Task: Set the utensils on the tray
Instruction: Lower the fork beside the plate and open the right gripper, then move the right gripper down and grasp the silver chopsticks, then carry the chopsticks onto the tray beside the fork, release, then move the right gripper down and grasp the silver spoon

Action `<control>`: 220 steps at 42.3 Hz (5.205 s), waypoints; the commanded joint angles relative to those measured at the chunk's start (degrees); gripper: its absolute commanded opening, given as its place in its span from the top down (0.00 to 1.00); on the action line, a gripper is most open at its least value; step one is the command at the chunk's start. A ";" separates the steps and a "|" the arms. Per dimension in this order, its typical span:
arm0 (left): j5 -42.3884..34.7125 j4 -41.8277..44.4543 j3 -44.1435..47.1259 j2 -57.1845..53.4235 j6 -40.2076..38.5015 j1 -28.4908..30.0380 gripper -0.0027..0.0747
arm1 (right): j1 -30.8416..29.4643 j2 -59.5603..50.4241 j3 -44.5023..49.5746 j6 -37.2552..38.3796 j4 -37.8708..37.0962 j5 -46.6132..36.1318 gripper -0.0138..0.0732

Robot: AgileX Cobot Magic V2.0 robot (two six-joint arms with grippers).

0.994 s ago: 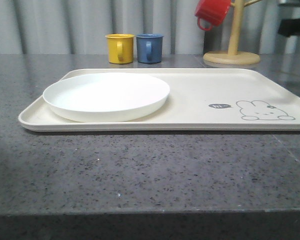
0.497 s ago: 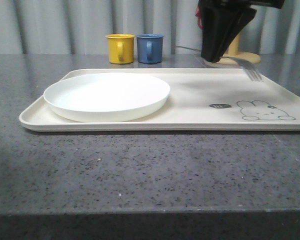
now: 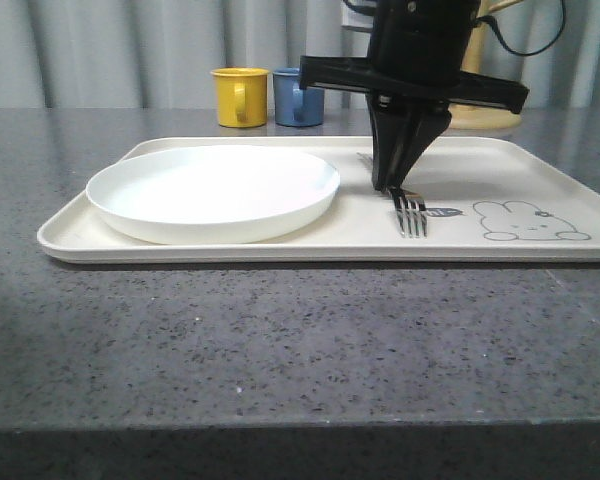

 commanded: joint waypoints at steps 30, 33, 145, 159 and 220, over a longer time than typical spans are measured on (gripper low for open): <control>-4.11 -0.08 -1.53 -0.17 -0.69 -0.52 0.47 | -2.13 -19.06 2.90 -8.24 -15.93 5.89 0.42; -4.11 -0.08 -1.53 -0.17 -0.69 -0.52 0.47 | -4.95 -22.58 6.02 -9.20 -16.57 5.89 0.42; -4.11 -0.08 -1.53 -0.17 -0.69 -0.52 0.47 | -26.56 -17.84 17.49 -29.18 1.16 5.51 0.80; -4.11 -0.08 -1.53 -0.17 -0.69 -0.52 0.47 | -11.67 -17.31 7.35 -26.26 9.94 9.85 0.80; -4.11 -0.08 -1.53 -0.17 -0.69 -0.52 0.47 | -30.78 -25.43 14.05 -26.37 -8.17 8.39 0.43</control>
